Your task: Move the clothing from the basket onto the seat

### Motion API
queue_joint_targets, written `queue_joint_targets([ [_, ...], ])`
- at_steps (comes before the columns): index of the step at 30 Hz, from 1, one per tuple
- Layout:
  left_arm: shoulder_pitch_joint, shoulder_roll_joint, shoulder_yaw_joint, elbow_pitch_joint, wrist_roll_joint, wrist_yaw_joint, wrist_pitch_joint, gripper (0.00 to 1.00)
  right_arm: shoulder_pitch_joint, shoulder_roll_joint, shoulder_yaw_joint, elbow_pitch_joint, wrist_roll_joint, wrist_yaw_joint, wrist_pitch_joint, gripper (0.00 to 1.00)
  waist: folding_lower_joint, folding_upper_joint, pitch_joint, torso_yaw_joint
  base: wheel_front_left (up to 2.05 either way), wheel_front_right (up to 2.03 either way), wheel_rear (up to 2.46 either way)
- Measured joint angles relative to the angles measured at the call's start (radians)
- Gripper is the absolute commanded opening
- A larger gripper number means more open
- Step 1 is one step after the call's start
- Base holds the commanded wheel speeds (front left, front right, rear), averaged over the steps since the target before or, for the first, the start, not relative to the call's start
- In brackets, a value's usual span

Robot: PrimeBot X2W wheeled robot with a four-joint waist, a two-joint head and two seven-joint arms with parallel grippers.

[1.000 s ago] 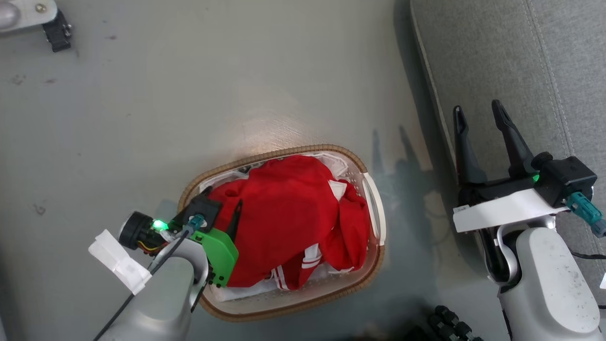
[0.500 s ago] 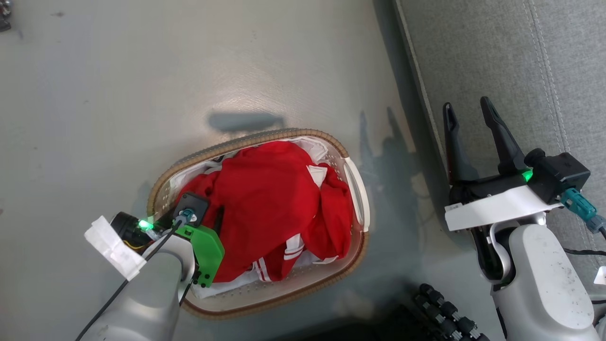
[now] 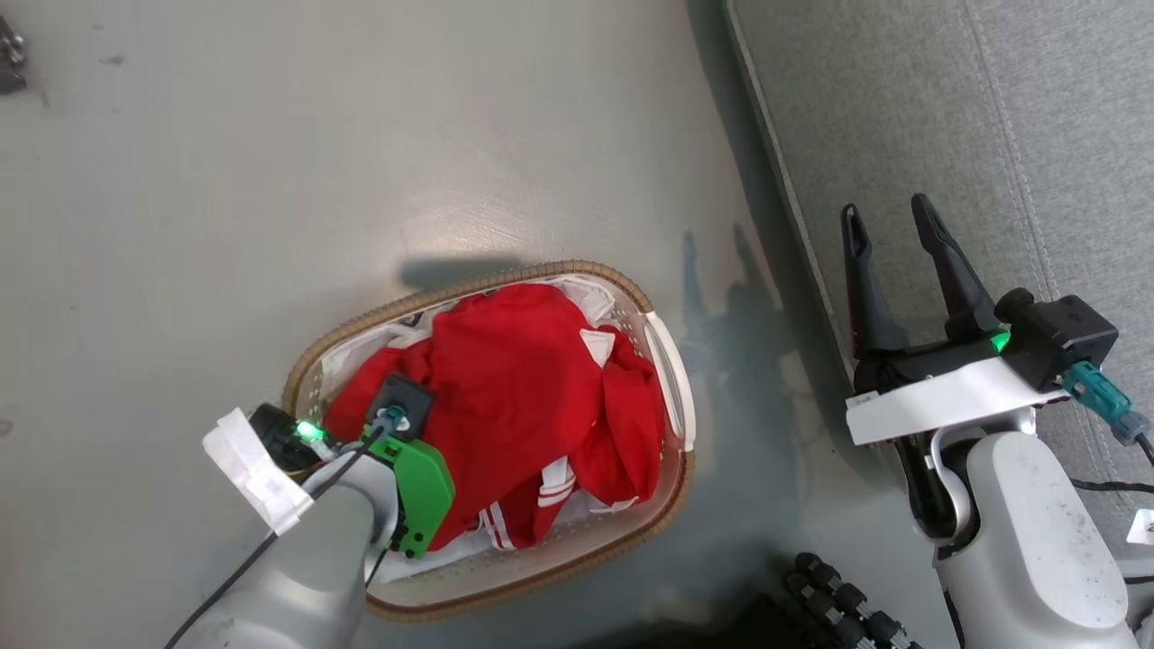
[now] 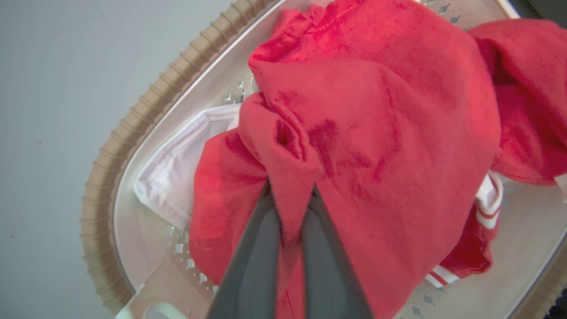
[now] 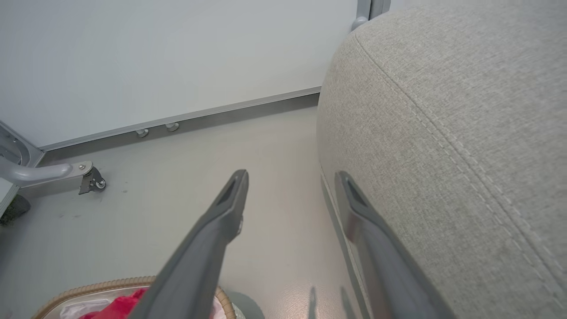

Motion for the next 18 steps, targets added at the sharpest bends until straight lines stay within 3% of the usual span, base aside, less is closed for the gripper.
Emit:
queue_joint_targets([
  [9,0.069,-0.005,-0.040,-0.087,-0.044,0.000,-0.019,0.00,0.029,0.000,-0.012,0.024,-0.021,0.000,0.000,1.00,0.0000,0.0000,-0.093,0.021,0.00,0.00,0.00],
  [18,0.142,0.016,-0.067,-0.272,-0.069,0.000,-0.023,0.00,0.092,0.001,-0.034,0.050,-0.068,0.000,0.000,1.00,0.0000,0.0000,-0.222,0.052,0.00,0.00,0.00],
])
